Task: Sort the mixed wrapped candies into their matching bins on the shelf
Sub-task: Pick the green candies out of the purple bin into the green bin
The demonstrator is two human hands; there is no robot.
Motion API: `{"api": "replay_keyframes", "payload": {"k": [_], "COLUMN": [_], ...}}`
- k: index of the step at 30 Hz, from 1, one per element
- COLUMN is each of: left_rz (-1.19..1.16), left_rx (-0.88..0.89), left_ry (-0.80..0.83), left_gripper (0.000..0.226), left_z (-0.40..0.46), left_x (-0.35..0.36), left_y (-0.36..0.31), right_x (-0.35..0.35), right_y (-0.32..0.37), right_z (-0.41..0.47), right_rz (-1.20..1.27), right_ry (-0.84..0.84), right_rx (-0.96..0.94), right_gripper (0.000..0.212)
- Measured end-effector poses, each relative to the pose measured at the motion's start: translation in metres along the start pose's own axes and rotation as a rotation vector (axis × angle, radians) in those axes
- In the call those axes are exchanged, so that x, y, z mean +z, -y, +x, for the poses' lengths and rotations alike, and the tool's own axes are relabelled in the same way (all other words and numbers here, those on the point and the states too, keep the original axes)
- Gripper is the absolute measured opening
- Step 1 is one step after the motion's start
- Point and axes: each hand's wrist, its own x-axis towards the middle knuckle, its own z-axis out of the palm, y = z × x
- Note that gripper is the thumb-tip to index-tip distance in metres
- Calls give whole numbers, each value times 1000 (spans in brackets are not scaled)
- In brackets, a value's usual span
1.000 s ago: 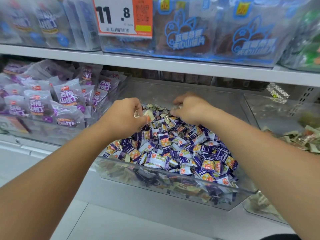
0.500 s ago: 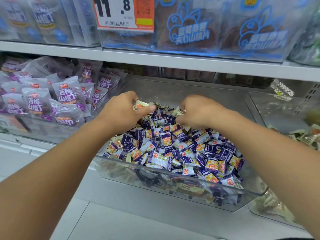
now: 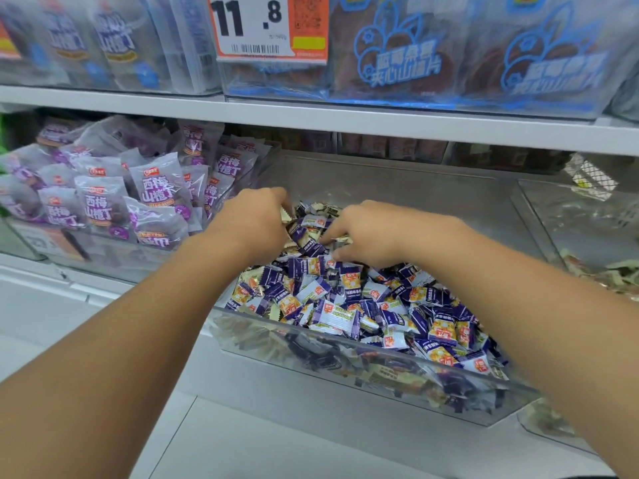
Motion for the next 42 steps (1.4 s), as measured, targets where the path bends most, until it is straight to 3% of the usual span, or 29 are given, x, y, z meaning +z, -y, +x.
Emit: {"api": "replay_keyframes", "payload": {"k": [2, 6, 8, 10, 12, 15, 18, 22, 25, 27, 32, 37, 42], "left_rz": [34, -62, -102, -123, -131, -94, -36, -54, -98, -50, 198, 176, 93], "left_rx": [22, 174, 218, 223, 233, 245, 244, 289, 349, 367, 243, 157, 170], "left_ry": [58, 205, 312, 353, 327, 299, 274, 183, 238, 240, 80, 114, 150], "left_gripper": [34, 12, 10, 17, 19, 18, 15, 27, 23, 27, 50, 31, 24], "left_z": [-2, -4, -8, -9, -7, -4, -2, -4, -6, -5, -2, 2, 5], "left_x": [0, -2, -1, 0, 2, 3, 1, 1, 11, 19, 35, 34, 25], "left_y": [1, 6, 8, 8, 8, 9, 8, -1, -12, -20, -44, -49, -32], "right_x": [-11, -24, -26, -26, -17, 8, 9, -4, -9, -12, -9, 11, 16], "right_y": [-6, -17, -22, -20, -8, 12, -1, -30, -43, -45, -24, -7, -21], "right_z": [-6, -23, -27, -30, -29, -26, -27, -36, -43, -47, -46, -23, -21], "right_rz": [-69, -277, -208, -91, 27, -66, -215, -157, -215, -227, -93, -52, -156], "right_ry": [46, 200, 139, -46, -115, 61, 20, 36, 34, -1, -259, -78, -28], "right_rx": [29, 72, 83, 22, -100, -178, -5, 191, 297, 316, 56, -129, -22], "right_gripper": [37, 34, 27, 20, 24, 32, 32, 37, 40, 30, 14, 30, 31]}}
